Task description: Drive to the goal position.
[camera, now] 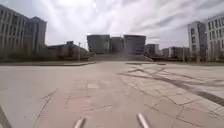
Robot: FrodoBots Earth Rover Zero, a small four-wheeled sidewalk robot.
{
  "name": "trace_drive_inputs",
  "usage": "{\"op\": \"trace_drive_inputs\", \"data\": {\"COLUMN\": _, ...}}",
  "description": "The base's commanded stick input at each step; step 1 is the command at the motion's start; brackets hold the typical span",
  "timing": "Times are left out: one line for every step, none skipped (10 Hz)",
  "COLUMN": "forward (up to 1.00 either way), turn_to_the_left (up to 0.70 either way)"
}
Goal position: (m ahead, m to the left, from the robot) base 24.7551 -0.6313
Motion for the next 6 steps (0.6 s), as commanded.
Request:
{"op": "trace_drive_inputs", "data": {"forward": 1.00, "turn_to_the_left": 0.00}}
{"op": "trace_drive_inputs", "data": {"forward": 1.00, "turn_to_the_left": 0.00}}
{"op": "trace_drive_inputs", "data": {"forward": 1.00, "turn_to_the_left": 0.00}}
{"op": "trace_drive_inputs", "data": {"forward": 1.00, "turn_to_the_left": 0.00}}
{"op": "trace_drive_inputs", "data": {"forward": 1.00, "turn_to_the_left": 0.00}}
{"op": "trace_drive_inputs", "data": {"forward": 1.00, "turn_to_the_left": 0.00}}
